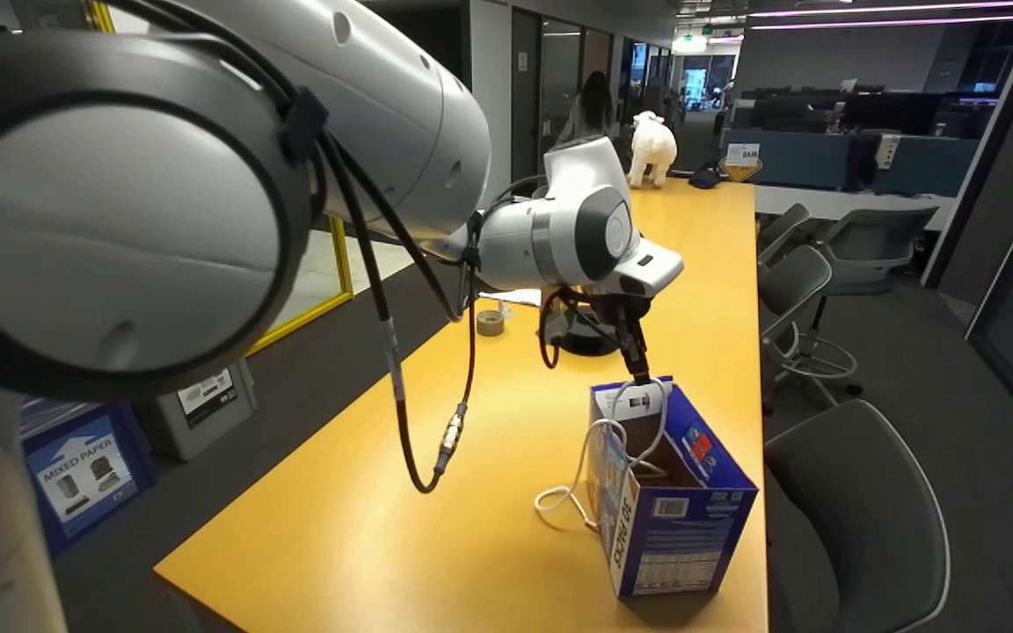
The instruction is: Put the ropes in the box
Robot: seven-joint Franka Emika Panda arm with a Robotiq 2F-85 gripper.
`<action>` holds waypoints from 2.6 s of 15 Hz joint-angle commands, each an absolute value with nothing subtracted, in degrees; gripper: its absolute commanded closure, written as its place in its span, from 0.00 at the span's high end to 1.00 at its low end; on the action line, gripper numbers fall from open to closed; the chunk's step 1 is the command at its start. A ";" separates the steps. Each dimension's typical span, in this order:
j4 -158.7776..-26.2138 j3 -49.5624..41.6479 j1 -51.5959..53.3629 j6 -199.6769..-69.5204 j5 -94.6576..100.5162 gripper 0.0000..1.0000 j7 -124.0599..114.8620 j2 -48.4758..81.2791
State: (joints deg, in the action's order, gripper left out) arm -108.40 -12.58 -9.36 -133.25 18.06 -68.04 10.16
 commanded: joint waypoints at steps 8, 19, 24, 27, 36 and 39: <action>-101.25 -14.95 -11.70 -137.51 8.61 0.44 -60.77 19.20; -117.25 -12.68 -9.31 -137.35 4.87 1.00 -48.85 5.03; -131.80 -9.88 -7.68 -137.01 5.58 1.00 -43.87 -6.17; -140.60 -6.86 -6.52 -138.98 4.87 1.00 -42.64 -8.28; -143.57 1.02 1.26 -154.87 11.38 1.00 -53.83 10.36; -138.67 -4.31 5.68 -160.90 20.42 1.00 -61.68 17.67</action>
State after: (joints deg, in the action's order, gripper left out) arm -144.78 0.52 2.00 -155.76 13.28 -55.18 10.08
